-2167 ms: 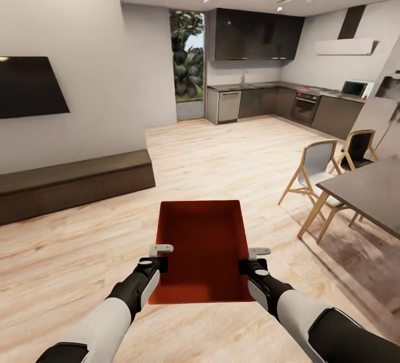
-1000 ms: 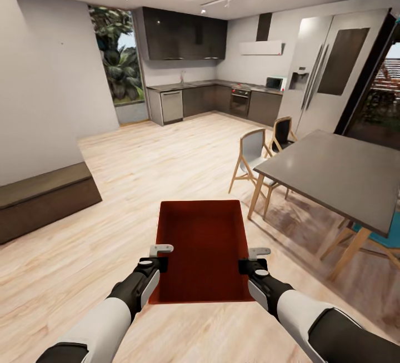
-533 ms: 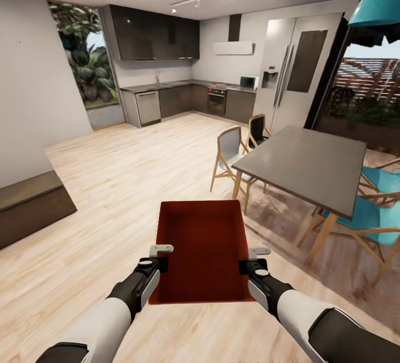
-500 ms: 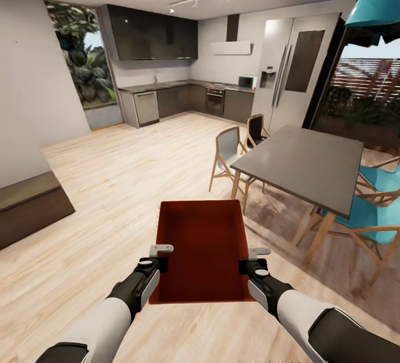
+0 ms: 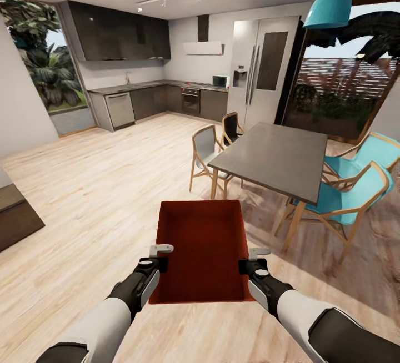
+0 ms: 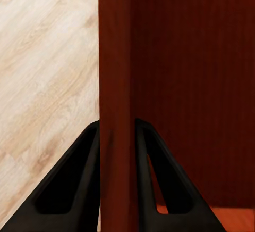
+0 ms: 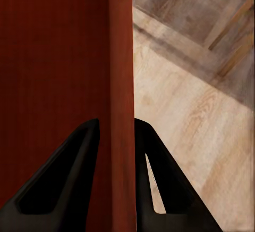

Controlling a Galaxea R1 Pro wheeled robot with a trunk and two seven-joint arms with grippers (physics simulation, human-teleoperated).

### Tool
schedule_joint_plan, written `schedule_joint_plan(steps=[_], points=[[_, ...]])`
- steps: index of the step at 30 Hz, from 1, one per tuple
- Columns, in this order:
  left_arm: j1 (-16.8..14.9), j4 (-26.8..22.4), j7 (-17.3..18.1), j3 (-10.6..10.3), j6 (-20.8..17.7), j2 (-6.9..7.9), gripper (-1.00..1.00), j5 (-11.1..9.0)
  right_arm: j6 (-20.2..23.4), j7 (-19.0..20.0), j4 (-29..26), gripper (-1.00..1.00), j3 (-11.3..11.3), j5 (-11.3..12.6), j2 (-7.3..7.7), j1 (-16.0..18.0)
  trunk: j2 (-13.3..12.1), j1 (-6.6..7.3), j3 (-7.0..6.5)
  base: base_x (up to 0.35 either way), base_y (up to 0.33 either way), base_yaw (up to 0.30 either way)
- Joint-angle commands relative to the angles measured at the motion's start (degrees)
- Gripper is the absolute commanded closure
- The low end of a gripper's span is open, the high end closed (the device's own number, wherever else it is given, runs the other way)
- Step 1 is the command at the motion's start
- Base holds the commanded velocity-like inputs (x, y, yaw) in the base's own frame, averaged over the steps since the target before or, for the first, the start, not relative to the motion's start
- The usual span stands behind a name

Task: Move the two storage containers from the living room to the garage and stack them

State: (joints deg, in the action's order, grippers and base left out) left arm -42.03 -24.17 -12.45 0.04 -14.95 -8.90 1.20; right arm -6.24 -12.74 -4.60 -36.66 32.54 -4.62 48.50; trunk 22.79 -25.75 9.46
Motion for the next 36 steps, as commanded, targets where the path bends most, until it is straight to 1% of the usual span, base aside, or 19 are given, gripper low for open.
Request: schedule_joint_plan(steps=[1,36], points=[[0.02,1.32,-0.54,-0.13,-0.44,0.05,1.0,0.29,-2.02,-0.2,-0.14,1.0,1.77,-0.28,-0.04,0.1,0.12,-0.03,0.11,0.0,0.0,-0.271],[0.02,1.32,-0.47,0.01,-0.47,0.11,1.0,0.27,-2.02,-0.18,-0.11,1.0,1.77,-0.28,-0.04,0.1,0.12,-0.03,0.11,0.0,0.0,-0.252]])
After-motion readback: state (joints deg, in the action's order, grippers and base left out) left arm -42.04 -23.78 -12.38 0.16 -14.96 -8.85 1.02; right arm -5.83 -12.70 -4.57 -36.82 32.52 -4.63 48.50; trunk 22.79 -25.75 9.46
